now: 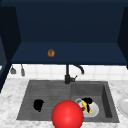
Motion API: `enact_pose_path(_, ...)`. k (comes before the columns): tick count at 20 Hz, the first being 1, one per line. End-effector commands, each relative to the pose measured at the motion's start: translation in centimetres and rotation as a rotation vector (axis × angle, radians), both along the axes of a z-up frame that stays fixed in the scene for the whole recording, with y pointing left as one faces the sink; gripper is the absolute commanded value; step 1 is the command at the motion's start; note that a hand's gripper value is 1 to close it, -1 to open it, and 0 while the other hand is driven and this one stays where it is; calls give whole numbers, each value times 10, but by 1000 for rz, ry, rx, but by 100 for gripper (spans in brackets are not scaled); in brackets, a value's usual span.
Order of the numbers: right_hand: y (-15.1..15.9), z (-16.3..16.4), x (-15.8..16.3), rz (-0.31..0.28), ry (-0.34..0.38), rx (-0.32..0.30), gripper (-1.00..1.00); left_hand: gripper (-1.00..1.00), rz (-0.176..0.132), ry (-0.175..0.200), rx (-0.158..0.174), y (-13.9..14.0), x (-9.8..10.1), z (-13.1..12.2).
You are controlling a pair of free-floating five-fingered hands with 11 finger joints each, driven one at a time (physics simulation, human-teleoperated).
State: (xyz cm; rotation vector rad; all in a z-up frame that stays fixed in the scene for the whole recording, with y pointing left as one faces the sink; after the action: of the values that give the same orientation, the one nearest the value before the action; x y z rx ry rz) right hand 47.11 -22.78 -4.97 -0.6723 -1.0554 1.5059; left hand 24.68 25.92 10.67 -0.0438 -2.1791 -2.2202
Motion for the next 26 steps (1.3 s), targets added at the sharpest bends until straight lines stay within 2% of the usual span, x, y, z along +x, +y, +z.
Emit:
enact_pose_path(1,-9,-5,0,-113,-2,-15,-100,0,0,0,0,0,0,0)
enact_pose_path(5,0,-4,1,-212,6,-20,-100,0,0,0,0,0,0,0)
enact_pose_path(8,-1,0,1,-274,12,-51,-100,0,0,0,0,0,0,0)
enact_pose_path(10,1,2,1,-315,-15,-81,-100,0,0,0,0,0,0,0)
enact_pose_path(12,2,3,1,-356,14,-86,-100,0,0,0,0,0,0,0)
enact_pose_path(15,2,5,1,-421,20,-108,-100,0,0,0,0,0,0,0)
enact_pose_path(19,2,22,1,-504,44,-140,-100,0,0,0,0,0,0,0)
enact_pose_path(23,2,34,-4,-575,57,-181,-100,0,0,0,0,0,0,0)
enact_pose_path(26,2,42,-19,-603,53,-180,-100,0,0,0,0,0,0,0)
